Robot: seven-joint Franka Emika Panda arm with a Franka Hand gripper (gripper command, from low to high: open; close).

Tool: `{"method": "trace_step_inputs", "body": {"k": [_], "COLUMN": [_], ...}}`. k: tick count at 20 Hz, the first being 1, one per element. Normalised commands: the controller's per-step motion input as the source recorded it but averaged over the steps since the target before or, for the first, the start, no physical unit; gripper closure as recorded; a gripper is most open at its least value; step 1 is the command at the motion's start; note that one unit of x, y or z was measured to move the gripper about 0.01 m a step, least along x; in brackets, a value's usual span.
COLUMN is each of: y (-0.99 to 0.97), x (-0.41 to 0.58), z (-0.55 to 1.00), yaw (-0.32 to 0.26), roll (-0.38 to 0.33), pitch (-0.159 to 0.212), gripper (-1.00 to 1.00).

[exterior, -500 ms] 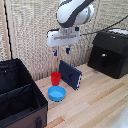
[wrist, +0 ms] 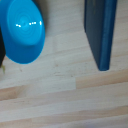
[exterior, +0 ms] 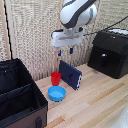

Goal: Discover the targeted book and set your gripper to the appropriate amplitude. Smoothly guide your gripper in the direction of the book and snatch it firmly. Search for the back section of the caddy. Move the held book towards the back section and lightly deposit it inside.

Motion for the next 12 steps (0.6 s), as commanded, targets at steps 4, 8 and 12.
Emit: {"method": "trace_step_inputs", "body": {"k": [4, 8, 12], "y": [-0.55, -0.26, -0.12], "x": [0.068, 0.119, 0.219], "z": [-0.10, -0.22, -0.29], "yaw": [0.043, 0.003, -0.040], "roll": [0.039, 0.000, -0.006], "pitch": [0.000, -0.002, 0.002], "gripper": [-1.00, -1.00, -1.00]}}
